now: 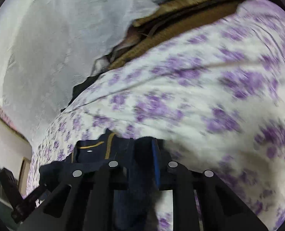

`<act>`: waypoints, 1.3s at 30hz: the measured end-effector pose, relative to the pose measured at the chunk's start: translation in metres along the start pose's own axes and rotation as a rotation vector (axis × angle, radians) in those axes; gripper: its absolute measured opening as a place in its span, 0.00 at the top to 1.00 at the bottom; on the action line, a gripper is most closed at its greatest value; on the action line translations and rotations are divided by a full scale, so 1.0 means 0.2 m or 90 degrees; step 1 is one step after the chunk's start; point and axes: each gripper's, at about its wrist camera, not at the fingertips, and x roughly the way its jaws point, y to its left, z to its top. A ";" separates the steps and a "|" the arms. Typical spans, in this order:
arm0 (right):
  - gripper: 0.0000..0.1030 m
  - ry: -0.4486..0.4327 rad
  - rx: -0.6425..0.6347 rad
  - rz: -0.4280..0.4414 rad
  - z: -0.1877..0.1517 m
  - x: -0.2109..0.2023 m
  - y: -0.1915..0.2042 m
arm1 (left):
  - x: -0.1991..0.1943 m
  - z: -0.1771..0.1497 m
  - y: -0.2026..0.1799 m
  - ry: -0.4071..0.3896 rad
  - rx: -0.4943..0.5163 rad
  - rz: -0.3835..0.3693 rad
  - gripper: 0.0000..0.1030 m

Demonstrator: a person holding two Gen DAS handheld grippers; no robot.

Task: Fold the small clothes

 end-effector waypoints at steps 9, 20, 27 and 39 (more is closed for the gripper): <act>0.80 -0.025 -0.091 -0.066 -0.06 0.04 0.06 | 0.14 -0.12 0.03 0.039 0.027 0.087 0.59; 0.49 0.065 -0.237 -0.142 -0.38 0.02 0.17 | 0.16 -0.15 0.02 0.051 0.041 0.089 0.39; 0.54 -0.047 -0.241 -0.162 -0.31 -0.17 0.24 | 0.16 -0.16 0.02 0.054 0.043 0.082 0.31; 0.94 0.003 -0.043 -0.024 -0.12 -0.04 -0.02 | 0.17 -0.16 0.01 0.058 0.051 0.089 0.26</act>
